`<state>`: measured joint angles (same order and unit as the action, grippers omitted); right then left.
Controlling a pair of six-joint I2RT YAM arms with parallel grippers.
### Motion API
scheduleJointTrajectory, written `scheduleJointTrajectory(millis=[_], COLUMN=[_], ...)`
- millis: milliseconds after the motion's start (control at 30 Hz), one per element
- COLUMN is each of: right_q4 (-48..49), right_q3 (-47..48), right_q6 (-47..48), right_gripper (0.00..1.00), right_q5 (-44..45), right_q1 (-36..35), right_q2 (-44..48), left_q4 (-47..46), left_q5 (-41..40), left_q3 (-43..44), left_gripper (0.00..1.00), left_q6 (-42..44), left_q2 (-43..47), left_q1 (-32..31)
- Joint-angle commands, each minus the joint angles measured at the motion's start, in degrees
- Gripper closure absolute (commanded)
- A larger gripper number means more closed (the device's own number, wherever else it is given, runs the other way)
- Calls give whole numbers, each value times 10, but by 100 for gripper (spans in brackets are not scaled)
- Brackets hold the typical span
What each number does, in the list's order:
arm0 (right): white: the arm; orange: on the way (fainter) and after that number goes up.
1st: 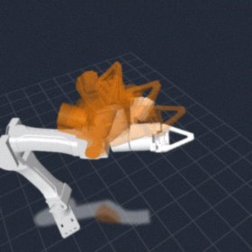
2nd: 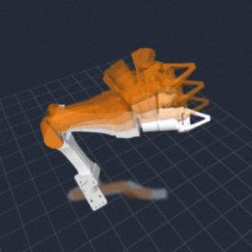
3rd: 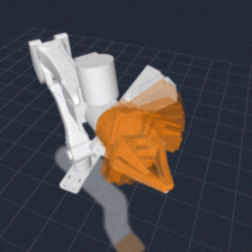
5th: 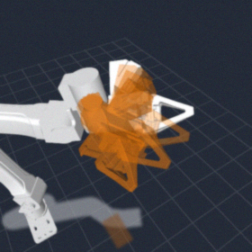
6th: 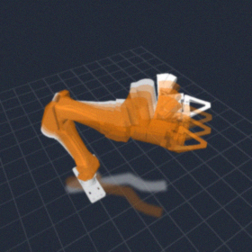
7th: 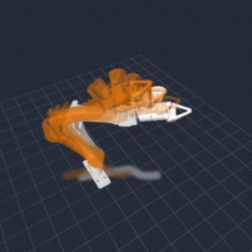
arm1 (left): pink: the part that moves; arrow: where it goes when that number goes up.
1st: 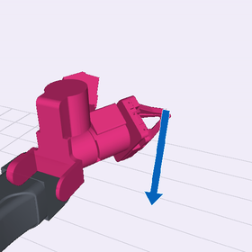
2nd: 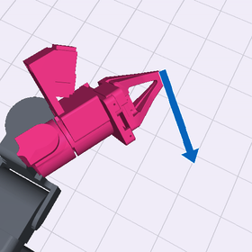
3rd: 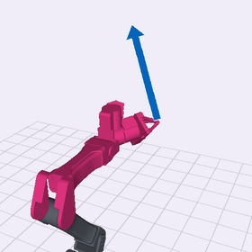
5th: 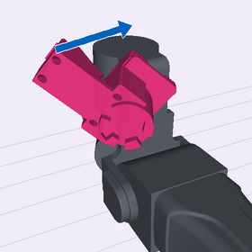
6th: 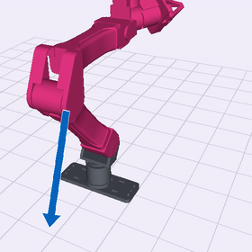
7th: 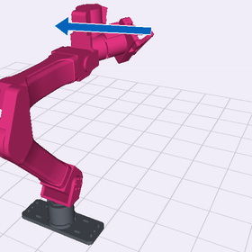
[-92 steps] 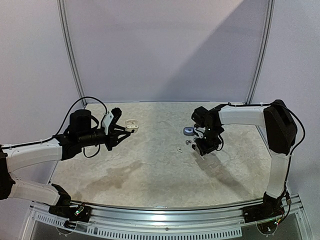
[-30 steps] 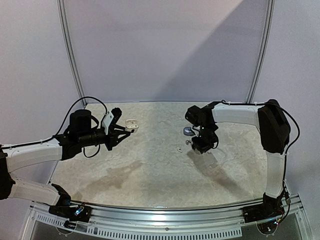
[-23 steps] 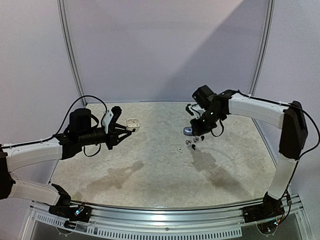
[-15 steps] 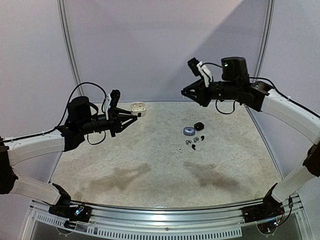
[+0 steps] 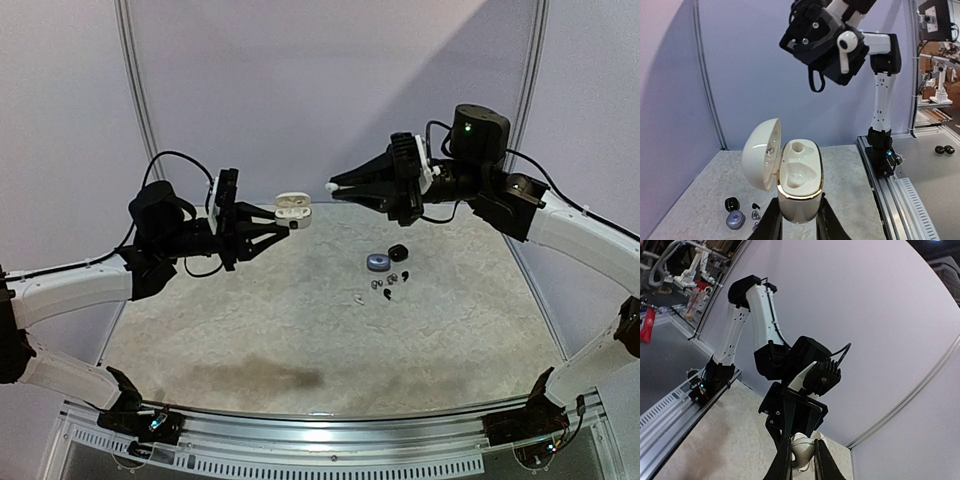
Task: Insert the wireless bluetooth earbuds into the charging case
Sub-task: Insert the right earbud into the right side groove of the charging case.
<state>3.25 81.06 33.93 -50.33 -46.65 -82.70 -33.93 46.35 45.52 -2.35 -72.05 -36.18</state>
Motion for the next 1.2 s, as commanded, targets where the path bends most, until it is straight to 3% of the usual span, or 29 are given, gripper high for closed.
scheduleJointTrajectory(millis=[0, 200, 567, 1167], right_q4=[-95, -135, -158, -126], right_q3=[14, 23, 35, 47], right_q6=[164, 222, 248, 212], right_gripper=[100, 100, 100, 100], right_q5=[-29, -9, 29, 20], right_q1=[-29, -38, -39, -21], right_q2=[-13, -30, -57, -46], left_q4=[-8, 42, 75, 84], left_q5=[25, -1, -7, -22], left_q3=[6, 15, 26, 22], left_gripper=[100, 100, 100, 100], left_q6=[77, 140, 147, 144], left_q2=[-9, -4, -6, -10], left_q1=[-31, -59, -62, -61])
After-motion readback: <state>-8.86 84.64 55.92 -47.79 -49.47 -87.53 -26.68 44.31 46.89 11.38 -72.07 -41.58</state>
